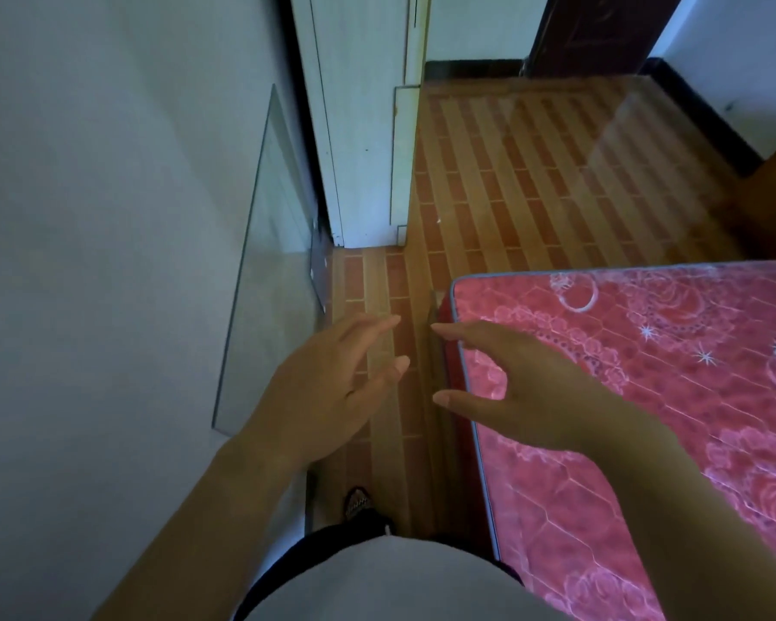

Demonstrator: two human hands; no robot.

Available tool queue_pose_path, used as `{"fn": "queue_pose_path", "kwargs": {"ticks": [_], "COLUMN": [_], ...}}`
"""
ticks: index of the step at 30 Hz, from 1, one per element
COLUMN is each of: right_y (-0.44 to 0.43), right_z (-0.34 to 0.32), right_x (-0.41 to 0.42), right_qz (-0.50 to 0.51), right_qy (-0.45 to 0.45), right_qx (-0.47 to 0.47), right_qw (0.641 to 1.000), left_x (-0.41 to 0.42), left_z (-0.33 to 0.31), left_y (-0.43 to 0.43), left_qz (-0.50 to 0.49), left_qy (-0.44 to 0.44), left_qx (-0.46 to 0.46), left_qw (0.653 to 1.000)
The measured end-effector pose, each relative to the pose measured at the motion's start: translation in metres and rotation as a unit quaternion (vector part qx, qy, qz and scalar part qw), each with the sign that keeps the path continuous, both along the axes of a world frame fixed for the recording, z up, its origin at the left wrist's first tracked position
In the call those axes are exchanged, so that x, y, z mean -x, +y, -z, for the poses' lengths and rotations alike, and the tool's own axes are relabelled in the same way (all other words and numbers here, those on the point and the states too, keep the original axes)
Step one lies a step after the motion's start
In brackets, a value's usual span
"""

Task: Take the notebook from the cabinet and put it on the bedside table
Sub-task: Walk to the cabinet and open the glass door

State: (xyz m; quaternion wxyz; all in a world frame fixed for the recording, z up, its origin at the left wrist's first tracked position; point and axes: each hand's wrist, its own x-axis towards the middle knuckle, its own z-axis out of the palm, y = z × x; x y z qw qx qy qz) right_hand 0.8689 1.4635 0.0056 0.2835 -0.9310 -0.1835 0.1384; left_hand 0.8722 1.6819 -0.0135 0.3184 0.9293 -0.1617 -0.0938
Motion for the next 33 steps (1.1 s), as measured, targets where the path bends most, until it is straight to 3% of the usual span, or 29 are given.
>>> {"fn": "queue_pose_path", "kwargs": {"ticks": [7, 14, 26, 33], "right_y": [-0.007, -0.043, -0.085, -0.073], "right_z": [0.002, 0.013, 0.009, 0.009], "right_x": [-0.089, -0.196, -0.361, -0.459], "right_qz": [0.048, 0.080, 0.090, 0.102], "right_qy": [0.032, 0.049, 0.083, 0.054], "right_qx": [-0.035, -0.015, -0.069, -0.064], "right_qw": [0.998, 0.995, 0.990, 0.991], "left_x": [-0.110, -0.224, -0.381, -0.485], "left_z": [0.005, 0.012, 0.005, 0.001], "left_y": [-0.017, -0.044, -0.076, -0.076], "left_qz": [0.034, 0.064, 0.050, 0.081], "left_qy": [0.065, 0.054, 0.062, 0.058], "left_qx": [0.074, 0.001, 0.012, -0.023], "left_qw": [0.995, 0.997, 0.997, 0.995]}}
